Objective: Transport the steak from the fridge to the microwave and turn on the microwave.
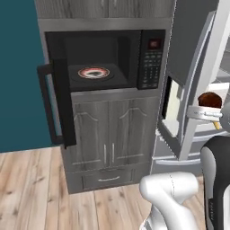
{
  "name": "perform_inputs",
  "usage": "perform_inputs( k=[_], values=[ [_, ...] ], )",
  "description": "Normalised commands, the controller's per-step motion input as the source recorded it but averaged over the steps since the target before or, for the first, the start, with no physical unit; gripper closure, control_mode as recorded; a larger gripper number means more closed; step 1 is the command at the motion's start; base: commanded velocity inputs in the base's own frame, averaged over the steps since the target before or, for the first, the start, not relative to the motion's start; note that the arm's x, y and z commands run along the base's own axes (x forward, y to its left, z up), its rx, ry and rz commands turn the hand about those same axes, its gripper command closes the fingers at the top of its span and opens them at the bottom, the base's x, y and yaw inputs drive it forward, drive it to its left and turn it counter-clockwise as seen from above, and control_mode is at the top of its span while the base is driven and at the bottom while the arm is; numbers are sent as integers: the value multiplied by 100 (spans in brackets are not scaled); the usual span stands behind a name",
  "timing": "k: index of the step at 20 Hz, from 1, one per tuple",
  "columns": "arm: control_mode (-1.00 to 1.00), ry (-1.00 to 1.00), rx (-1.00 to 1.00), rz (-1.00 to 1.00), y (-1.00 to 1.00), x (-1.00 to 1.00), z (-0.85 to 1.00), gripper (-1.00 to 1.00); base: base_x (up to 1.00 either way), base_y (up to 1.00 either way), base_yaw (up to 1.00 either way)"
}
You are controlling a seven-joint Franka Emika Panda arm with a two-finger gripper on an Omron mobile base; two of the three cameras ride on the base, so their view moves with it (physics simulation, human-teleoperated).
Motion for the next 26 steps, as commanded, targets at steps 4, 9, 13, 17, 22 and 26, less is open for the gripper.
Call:
perform_inputs(
  k=[4, 9, 13, 17, 22, 26],
  values=[
    [100, 0, 0, 0, 0, 0, 0, 100, 4, 36, 2],
    [100, 0, 0, 0, 0, 0, 0, 100, 4, 35, 2],
    [100, 0, 0, 0, 0, 0, 0, 100, 11, 32, 5],
    [100, 0, 0, 0, 0, 0, 0, 100, 29, 20, 5],
    [100, 0, 0, 0, 0, 0, 0, 100, 48, 2, 0],
    [100, 0, 0, 0, 0, 0, 0, 100, 48, 1, 0]
  ],
)
